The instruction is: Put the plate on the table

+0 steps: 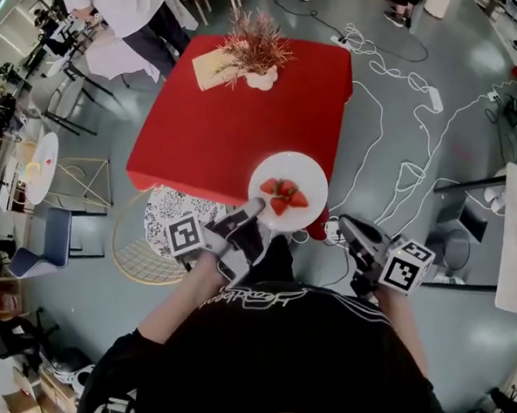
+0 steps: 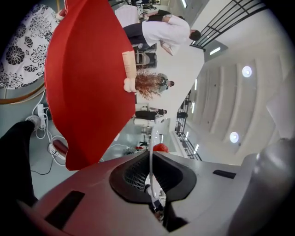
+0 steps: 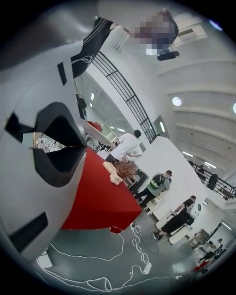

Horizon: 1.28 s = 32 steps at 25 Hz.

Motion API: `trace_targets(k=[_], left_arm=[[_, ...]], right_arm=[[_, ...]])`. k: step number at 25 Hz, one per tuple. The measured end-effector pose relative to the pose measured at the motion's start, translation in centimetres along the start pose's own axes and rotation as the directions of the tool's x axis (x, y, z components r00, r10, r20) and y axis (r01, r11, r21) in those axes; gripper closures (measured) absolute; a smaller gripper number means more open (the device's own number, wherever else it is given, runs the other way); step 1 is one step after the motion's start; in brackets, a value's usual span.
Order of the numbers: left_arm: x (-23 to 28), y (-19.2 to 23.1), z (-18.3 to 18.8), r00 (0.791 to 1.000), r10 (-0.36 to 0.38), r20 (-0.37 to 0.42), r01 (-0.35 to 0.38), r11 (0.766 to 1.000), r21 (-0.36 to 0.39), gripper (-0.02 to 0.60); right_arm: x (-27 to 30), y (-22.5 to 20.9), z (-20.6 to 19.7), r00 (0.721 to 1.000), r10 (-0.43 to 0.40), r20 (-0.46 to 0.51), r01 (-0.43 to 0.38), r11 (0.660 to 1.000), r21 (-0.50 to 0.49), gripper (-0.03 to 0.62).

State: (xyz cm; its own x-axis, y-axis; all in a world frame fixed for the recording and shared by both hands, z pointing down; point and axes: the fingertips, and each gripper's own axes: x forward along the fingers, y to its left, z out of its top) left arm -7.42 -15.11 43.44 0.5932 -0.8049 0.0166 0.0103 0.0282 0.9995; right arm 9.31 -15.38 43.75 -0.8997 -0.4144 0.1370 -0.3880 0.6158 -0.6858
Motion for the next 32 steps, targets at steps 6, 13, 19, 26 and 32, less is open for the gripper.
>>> trace_targets(k=[6,13,19,26,32], left_arm=[[1.9,1.9,4.0,1.0,0.019,0.004,-0.019,0.999,-0.027,0.565],[4.0,2.9,7.9,1.0,0.028,-0.01,-0.028,0.999,-0.022,0.565],[5.4,3.8,10.8,0.999,0.04,-0.017,-0.041,0.998,-0.043,0.565],[7.9,4.8,13.9,0.999,0.051,-0.009,-0.051,0.999,-0.01,0.566],[10.3,5.2,15.8,0.999,0.051,-0.015,-0.05,0.998,0.038,0.566]], right_arm=[[3.9,-2.9,0.8,0.999,-0.02,-0.043,0.021,0.999,0.025,0.586],[8.5,-4.6,2.9,0.999,-0.008,-0.039,0.01,0.999,0.05,0.586],[11.4,-6.2,3.6,0.998,-0.028,-0.055,0.033,0.996,0.078,0.586],[13.8,-8.6,4.0,0.995,-0.07,-0.069,0.078,0.99,0.116,0.586],[14.7,-9.7,3.8,0.993,-0.082,-0.086,0.093,0.987,0.129,0.586]])
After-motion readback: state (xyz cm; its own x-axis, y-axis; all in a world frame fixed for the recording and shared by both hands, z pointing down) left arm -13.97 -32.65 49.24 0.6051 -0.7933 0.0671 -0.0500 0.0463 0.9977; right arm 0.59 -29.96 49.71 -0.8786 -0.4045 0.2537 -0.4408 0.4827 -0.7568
